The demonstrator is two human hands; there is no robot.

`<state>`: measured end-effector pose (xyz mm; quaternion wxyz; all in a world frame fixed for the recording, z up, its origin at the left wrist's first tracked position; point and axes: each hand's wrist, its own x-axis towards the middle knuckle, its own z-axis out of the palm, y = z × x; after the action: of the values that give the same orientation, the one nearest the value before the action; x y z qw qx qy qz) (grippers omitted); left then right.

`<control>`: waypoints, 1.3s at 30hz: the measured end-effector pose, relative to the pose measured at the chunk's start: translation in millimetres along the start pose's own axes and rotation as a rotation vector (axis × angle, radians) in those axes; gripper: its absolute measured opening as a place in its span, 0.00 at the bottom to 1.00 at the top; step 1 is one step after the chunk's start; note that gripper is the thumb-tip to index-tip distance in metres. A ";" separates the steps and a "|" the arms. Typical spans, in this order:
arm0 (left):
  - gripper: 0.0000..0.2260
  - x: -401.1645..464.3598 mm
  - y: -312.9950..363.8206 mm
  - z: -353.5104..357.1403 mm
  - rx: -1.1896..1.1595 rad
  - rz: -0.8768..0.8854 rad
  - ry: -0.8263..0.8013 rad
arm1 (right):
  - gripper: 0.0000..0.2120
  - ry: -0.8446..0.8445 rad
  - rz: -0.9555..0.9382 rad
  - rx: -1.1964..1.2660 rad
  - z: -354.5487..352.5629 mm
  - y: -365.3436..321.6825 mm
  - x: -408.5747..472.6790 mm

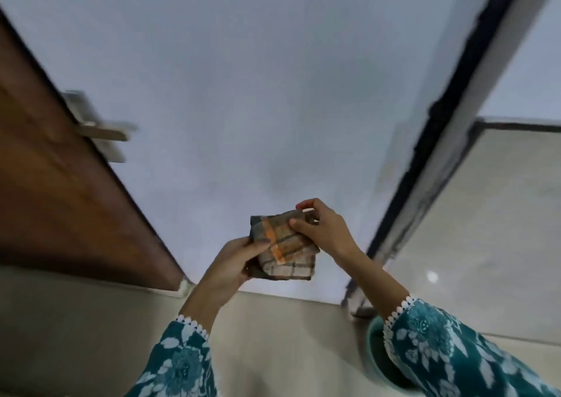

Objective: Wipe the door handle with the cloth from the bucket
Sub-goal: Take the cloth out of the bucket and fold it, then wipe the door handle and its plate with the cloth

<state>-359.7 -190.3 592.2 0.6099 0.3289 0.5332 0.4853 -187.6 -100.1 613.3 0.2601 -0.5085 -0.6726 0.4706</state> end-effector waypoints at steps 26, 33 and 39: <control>0.21 2.6 121.4 -285.6 0.012 0.082 0.368 | 0.23 -0.019 -0.586 -0.432 270.6 -156.6 137.1; 0.11 11.1 163.7 -376.7 -0.036 0.365 0.700 | 0.17 0.258 -0.679 -0.569 279.5 -239.6 184.3; 0.08 45.5 188.5 -452.1 0.410 0.858 0.898 | 0.09 0.496 -0.693 -0.888 333.7 -287.8 223.5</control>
<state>-845.4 -141.0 653.2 0.0048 0.3874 0.6392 0.6643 -668.1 -27.0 702.2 0.3099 -0.4143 -0.8500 -0.0987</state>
